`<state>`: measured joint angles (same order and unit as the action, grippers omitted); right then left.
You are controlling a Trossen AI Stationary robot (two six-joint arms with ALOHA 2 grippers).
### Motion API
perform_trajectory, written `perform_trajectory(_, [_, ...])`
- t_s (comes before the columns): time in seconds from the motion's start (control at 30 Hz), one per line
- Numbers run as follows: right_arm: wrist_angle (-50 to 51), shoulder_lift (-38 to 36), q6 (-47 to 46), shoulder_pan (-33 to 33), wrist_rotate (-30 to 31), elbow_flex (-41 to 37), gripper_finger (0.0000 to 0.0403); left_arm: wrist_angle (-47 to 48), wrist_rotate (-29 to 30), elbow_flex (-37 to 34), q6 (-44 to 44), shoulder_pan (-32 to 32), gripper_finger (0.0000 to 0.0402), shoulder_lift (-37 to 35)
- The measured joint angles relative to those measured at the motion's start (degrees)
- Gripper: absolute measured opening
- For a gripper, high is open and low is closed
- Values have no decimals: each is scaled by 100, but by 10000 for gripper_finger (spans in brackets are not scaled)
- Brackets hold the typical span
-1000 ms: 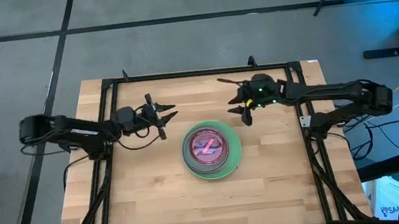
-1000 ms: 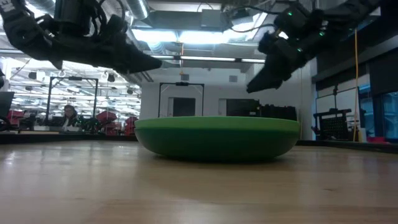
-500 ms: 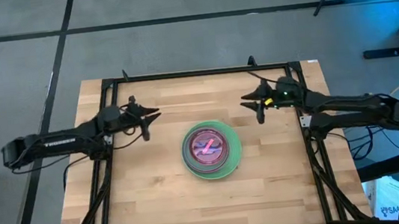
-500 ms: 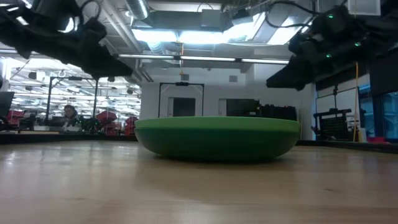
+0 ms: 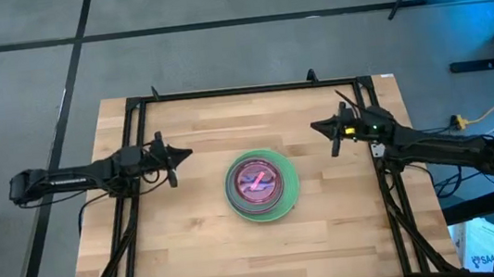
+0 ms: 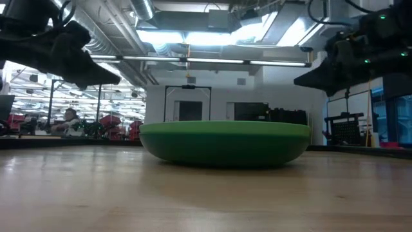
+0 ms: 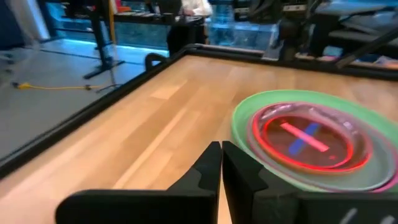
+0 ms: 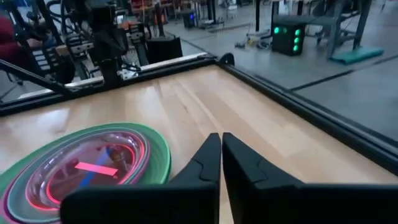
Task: Stack plastic plates
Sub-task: Return to Home Position
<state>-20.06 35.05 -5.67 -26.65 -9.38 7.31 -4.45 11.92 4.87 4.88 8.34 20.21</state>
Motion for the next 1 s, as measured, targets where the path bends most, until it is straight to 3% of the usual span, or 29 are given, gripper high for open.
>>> perform_trajectory(0.2, [13,-875,-49,0,44,-393,4,808,55,0,-74,-25,9,-937])
perform_trajectory(0.4, [620,-1604,-342,2,602,-518,1,1503,28,0,-51,-26,9,-2015])
perform_trajectory(0.5, [1041,-1904,-416,2,890,-518,2,1593,-128,-21,-48,-27,9,-2007])
perform_trajectory(0.83, [1872,-2524,-596,12,719,-518,1,1161,-777,-157,32,-29,9,-2007])
perform_trajectory(1.0, [2106,-2778,-623,566,823,-523,1,979,-911,-219,-52,-29,9,-2007])
